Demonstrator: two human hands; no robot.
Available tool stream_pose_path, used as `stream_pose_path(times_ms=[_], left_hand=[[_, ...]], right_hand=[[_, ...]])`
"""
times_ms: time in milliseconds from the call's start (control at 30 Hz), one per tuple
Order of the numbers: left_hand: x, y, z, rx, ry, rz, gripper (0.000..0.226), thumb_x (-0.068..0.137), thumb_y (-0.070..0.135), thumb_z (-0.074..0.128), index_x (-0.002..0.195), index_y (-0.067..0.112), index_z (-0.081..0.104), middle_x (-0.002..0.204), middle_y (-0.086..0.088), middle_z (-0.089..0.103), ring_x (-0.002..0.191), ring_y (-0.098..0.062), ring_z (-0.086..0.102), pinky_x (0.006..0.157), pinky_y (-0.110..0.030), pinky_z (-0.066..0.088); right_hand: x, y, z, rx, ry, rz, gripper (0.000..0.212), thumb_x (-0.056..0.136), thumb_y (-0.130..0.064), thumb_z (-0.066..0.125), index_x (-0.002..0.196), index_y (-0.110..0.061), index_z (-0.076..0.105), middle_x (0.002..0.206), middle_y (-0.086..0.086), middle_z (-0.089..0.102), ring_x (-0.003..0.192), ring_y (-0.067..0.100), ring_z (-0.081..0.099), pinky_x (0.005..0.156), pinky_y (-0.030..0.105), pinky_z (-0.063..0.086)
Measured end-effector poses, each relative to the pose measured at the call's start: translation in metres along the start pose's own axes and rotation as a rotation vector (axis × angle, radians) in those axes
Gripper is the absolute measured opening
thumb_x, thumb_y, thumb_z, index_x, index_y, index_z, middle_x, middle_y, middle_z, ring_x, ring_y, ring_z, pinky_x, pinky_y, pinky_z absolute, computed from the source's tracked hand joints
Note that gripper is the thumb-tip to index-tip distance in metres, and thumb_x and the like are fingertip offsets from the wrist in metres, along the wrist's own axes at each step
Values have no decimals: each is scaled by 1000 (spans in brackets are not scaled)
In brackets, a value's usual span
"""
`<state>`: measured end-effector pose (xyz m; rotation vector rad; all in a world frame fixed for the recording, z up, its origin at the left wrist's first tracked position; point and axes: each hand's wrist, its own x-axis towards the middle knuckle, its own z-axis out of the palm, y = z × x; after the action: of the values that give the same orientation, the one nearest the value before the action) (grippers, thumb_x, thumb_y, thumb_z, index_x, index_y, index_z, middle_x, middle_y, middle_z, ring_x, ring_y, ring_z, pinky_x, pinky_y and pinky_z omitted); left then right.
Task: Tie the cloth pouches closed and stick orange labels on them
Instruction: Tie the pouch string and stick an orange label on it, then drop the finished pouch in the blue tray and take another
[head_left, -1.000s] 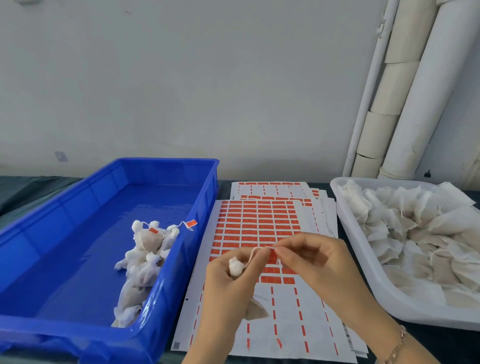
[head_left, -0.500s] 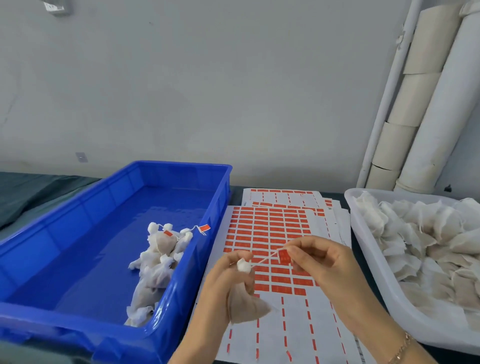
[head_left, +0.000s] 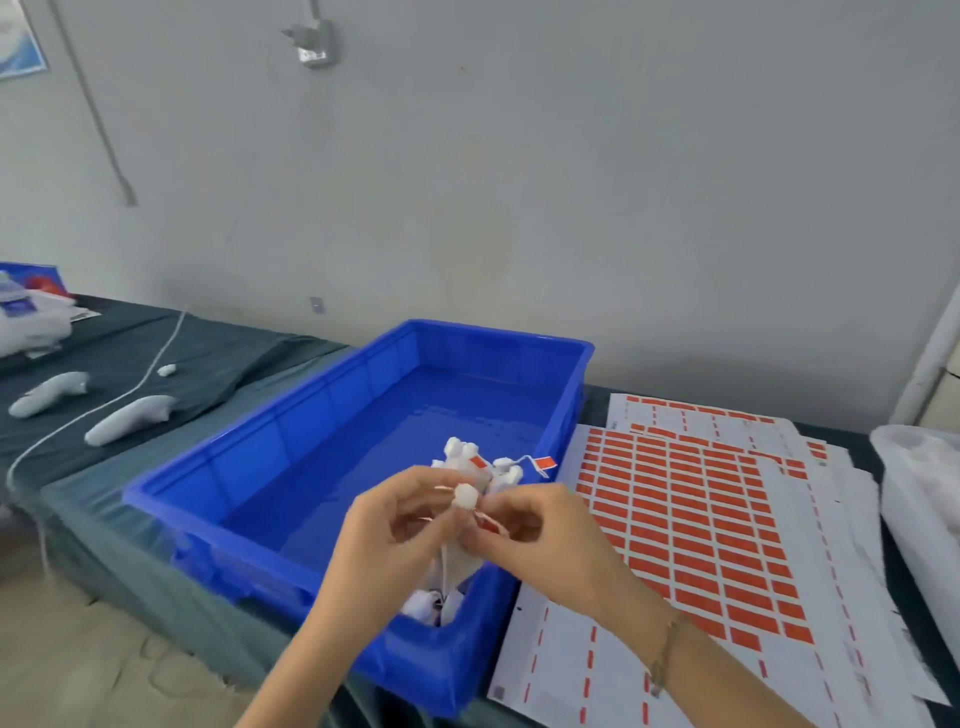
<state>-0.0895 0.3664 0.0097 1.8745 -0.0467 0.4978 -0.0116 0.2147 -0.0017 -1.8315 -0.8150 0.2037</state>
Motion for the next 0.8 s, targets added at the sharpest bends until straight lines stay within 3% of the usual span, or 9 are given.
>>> stream_pose_path(times_ms=[100, 167, 233, 333, 467, 600, 667, 733, 800], left_hand=[[16, -19, -31, 277, 60, -57, 13, 81, 16, 74, 87, 26, 70, 80, 7, 74, 76, -5, 69, 72, -17, 52], [27, -33, -47, 420, 24, -90, 9, 82, 17, 74, 83, 24, 68, 77, 7, 71, 68, -2, 66, 63, -14, 49], [36, -47, -58, 557, -42, -129, 7, 83, 20, 70, 82, 21, 63, 79, 7, 67, 63, -4, 62, 57, -15, 46], [45, -64, -65, 818, -196, -241, 13, 82, 23, 64, 78, 21, 52, 79, 7, 60, 70, -14, 55, 58, -22, 42], [47, -75, -62, 964, -354, -355, 22, 78, 27, 62, 72, 23, 41, 77, 5, 52, 71, -16, 48, 60, -26, 36], [44, -56, -51, 934, -329, -307, 14, 78, 28, 63, 82, 21, 51, 87, 9, 64, 82, -15, 60, 72, -31, 50], [41, -36, -39, 899, -244, -203, 9, 81, 28, 62, 80, 24, 54, 83, 12, 66, 77, -9, 62, 73, -33, 53], [37, -13, -17, 766, -148, -63, 16, 82, 27, 66, 72, 30, 54, 73, 18, 66, 68, -3, 61, 69, -30, 53], [31, 14, 17, 587, -107, 84, 24, 79, 22, 73, 67, 33, 56, 68, 24, 66, 69, 0, 62, 70, -23, 52]], right_hand=[[38, -3, 25, -187, -53, -29, 30, 87, -28, 67, 70, -4, 67, 66, 6, 65, 61, 8, 55, 62, 19, 46], [61, -3, 43, -404, -92, -33, 38, 85, -26, 63, 54, -7, 50, 54, 8, 50, 59, 14, 41, 59, 29, 35], [80, -2, 60, -584, -159, -24, 41, 84, -27, 59, 51, -14, 40, 50, 2, 42, 59, 18, 39, 59, 31, 32], [97, 4, 81, -692, -313, 23, 26, 85, -22, 59, 63, -11, 52, 68, 11, 57, 70, 26, 51, 69, 36, 43], [95, 11, 94, -872, -370, -13, 12, 88, -24, 55, 84, -12, 55, 100, 16, 64, 97, 32, 60, 65, 34, 38], [73, 4, 73, -759, -339, -50, 20, 91, -16, 49, 75, -4, 50, 93, 23, 63, 90, 37, 57, 68, 38, 40], [52, 1, 53, -578, -216, -51, 18, 90, -14, 50, 90, 0, 61, 96, 21, 65, 95, 34, 58, 80, 39, 46], [21, -1, 28, -379, -4, -47, 24, 89, -19, 54, 110, -14, 65, 104, 4, 68, 96, 17, 61, 86, 31, 49], [-16, 0, 3, -193, 216, -12, 27, 87, -23, 61, 113, -31, 65, 99, -11, 69, 86, 7, 63, 79, 19, 52]])
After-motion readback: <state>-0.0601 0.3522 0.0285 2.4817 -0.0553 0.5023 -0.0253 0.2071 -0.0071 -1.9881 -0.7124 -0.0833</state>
